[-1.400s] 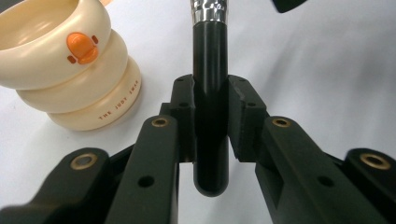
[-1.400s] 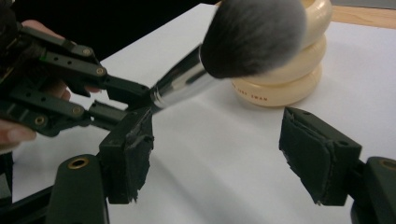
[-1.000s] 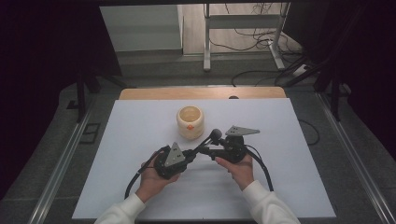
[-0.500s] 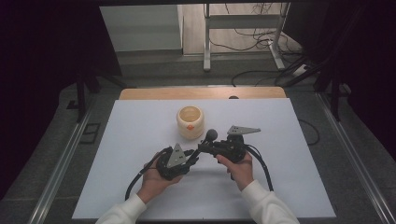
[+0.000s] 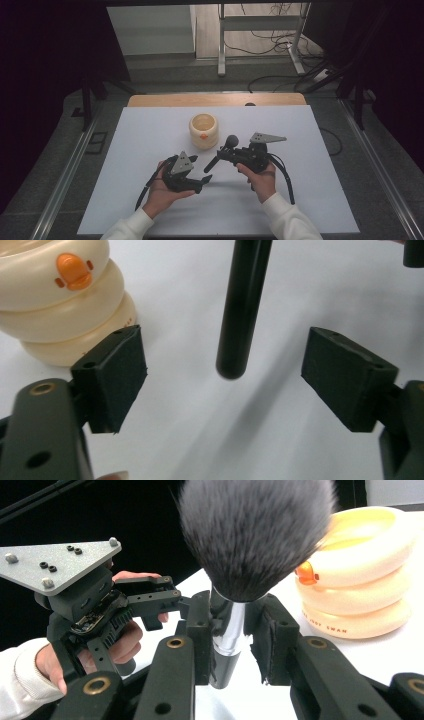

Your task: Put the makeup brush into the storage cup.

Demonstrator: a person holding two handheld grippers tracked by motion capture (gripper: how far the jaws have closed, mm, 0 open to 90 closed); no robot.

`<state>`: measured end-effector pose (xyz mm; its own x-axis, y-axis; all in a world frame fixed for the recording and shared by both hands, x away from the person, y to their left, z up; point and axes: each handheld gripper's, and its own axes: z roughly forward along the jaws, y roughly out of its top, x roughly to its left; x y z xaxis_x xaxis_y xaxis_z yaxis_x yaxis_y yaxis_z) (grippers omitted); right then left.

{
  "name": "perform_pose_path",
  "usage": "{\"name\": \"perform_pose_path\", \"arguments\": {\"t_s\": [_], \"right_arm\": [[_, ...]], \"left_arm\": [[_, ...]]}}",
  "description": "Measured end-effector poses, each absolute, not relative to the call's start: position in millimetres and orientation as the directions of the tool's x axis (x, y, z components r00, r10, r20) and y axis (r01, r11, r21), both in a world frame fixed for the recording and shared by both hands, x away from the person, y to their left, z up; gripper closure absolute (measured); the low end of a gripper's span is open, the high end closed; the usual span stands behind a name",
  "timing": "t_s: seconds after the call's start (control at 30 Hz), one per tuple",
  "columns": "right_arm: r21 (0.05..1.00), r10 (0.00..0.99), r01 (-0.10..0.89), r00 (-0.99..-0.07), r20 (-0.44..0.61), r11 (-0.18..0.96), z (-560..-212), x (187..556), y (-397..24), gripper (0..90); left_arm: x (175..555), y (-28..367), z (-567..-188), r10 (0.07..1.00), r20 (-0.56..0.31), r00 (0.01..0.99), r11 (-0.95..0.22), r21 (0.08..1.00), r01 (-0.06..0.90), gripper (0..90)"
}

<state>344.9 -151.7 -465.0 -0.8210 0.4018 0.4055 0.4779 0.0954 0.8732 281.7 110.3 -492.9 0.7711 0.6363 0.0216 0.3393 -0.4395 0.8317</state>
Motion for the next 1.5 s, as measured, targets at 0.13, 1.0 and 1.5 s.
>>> {"name": "perform_pose_path", "arguments": {"t_s": [0.13,1.0,1.5], "right_arm": [[0.883,0.407,0.461,-0.825,0.391,0.087,-461.6,343.8,-154.9,70.9],[0.892,0.423,0.447,-0.822,0.381,0.066,-453.0,343.4,-168.0,70.9],[0.899,0.435,0.433,-0.823,0.366,0.063,-448.7,341.2,-171.7,70.8]], "left_arm": [[276.6,121.4,-491.2,0.647,0.02,0.762,-0.435,0.83,0.348,15.2],[262.1,194.3,-492.8,0.745,-0.023,0.667,-0.37,0.817,0.442,13.3],[253.7,216.5,-505.8,0.785,-0.032,0.618,-0.345,0.807,0.48,13.4]]}}
